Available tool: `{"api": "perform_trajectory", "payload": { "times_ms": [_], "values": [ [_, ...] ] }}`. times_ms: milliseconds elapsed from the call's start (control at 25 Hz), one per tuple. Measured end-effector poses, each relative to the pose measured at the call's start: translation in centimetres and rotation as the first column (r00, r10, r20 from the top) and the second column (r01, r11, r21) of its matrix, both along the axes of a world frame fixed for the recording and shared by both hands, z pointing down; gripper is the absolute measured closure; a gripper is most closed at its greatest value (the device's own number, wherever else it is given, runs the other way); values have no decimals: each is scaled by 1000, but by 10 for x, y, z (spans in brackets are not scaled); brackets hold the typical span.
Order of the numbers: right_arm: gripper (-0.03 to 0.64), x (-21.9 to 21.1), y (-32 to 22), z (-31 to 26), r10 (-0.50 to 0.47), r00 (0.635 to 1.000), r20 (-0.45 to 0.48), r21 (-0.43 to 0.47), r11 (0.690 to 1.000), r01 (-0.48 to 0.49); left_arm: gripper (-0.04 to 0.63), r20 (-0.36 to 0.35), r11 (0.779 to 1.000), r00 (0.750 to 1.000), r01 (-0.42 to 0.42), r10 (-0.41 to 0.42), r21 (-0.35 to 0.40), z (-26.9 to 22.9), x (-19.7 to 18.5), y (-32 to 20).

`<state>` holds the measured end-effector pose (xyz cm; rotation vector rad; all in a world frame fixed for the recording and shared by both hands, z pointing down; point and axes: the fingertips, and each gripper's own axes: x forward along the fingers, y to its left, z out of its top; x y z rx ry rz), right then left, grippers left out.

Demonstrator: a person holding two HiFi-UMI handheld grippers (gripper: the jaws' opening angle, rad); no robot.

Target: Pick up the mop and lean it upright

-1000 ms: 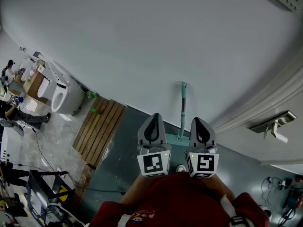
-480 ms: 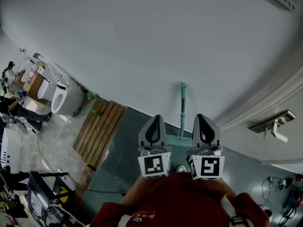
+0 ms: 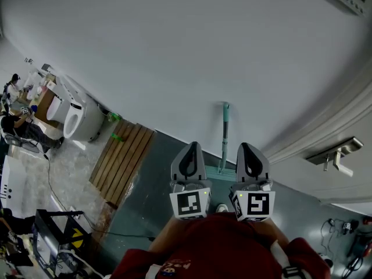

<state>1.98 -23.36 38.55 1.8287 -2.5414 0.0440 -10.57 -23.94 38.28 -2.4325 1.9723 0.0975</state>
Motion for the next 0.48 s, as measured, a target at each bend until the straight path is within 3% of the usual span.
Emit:
{"api": "perform_trajectory", "payload": {
  "times_ms": [480],
  "values": [
    [600, 8, 5, 2, -2, 1000, -1, -2, 1000, 2, 581, 5, 1000, 1000, -2, 2, 2, -4, 10, 8]
  ]
}}
